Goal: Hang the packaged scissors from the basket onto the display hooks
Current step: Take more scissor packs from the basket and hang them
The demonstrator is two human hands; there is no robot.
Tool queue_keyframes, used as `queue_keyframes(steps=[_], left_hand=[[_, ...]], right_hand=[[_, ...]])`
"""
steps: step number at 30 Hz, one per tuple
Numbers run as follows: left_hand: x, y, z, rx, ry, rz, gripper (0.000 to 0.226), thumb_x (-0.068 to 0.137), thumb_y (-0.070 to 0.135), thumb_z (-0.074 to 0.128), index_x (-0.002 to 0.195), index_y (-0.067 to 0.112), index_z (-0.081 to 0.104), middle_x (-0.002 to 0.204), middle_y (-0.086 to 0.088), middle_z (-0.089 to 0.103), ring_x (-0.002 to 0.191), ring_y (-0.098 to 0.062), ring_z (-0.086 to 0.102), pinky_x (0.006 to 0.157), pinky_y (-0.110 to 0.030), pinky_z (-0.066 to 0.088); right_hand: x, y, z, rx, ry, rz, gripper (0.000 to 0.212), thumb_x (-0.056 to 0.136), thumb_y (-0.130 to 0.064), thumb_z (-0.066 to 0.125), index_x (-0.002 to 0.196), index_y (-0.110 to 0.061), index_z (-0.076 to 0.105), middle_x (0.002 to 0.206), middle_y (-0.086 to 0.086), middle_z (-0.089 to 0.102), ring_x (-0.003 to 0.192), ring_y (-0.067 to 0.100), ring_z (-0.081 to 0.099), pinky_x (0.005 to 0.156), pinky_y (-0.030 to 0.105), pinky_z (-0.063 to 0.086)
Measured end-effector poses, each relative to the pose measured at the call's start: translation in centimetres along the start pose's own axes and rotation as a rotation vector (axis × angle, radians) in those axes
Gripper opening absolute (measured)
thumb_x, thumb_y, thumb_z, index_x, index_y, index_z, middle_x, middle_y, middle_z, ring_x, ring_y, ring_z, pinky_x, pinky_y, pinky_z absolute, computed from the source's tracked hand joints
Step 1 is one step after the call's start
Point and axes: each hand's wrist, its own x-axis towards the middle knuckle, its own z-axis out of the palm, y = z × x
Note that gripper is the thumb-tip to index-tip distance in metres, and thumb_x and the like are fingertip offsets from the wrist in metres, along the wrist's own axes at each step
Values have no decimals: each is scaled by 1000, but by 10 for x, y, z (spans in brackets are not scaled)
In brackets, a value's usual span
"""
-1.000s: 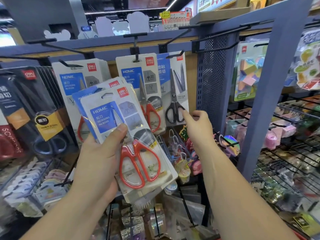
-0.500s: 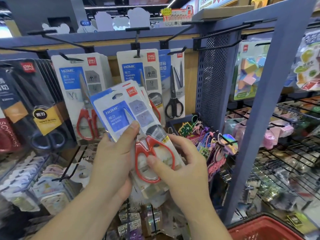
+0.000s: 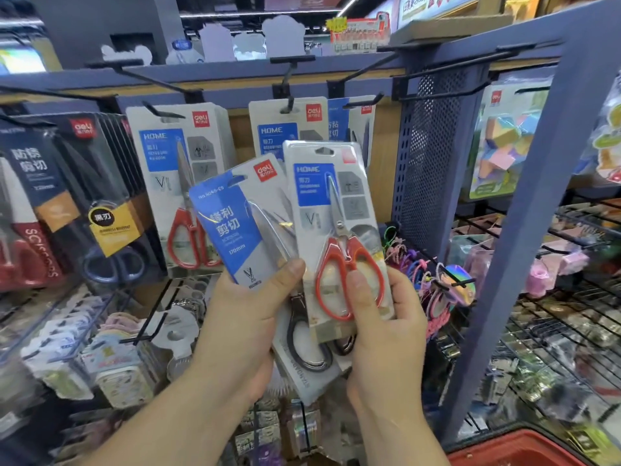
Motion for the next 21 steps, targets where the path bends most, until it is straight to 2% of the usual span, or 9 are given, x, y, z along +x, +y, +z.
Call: queue_keyframes(steps=[6,9,11,14,16,21], left_hand=[[4,2,-6,42,139,39,38,90,3,68,127,6,67,117,-13,78,107,-31,76,94,-50,61],[6,8,-13,94,176,86,33,89,-1,68,119,12,70,110,-6,81,100,-23,77,86,-36,64],[8,13,-20,129,191,110,30,92,-3,67,116,15,70,107,-2,81,99,-19,77,84,-31,62],[12,21,-30,144,228,148,32,94,-2,66,122,12,69,108,-1,80,98,-18,77,78,-27,61],[14,25,-36,153,253,169,28,94,-3,66,116,14,70,103,1,81,92,-15,77,74,-24,60],[14,33,-45,213,280,226,31,93,0,69,112,24,71,103,8,81,95,-12,76,80,-23,61]], right_hand=[[2,2,2,86,-41,72,25,71,-20,79,93,-12,71,83,6,75,74,16,70,65,25,58],[6,2,2,66,-63,31,15,74,-20,82,86,-22,73,82,6,71,75,18,65,66,25,56],[12,-2,4,42,-96,-7,16,77,-19,87,82,-28,75,82,4,70,76,18,64,67,27,56],[25,-7,11,66,-124,-68,13,80,-16,81,85,-26,75,82,2,71,77,16,65,69,26,56],[32,-10,18,47,-144,-100,11,83,-16,80,89,-23,73,85,4,70,80,19,65,72,30,56],[44,-3,31,-1,-121,-90,11,89,-10,77,96,-13,70,86,3,72,83,19,67,76,35,58]])
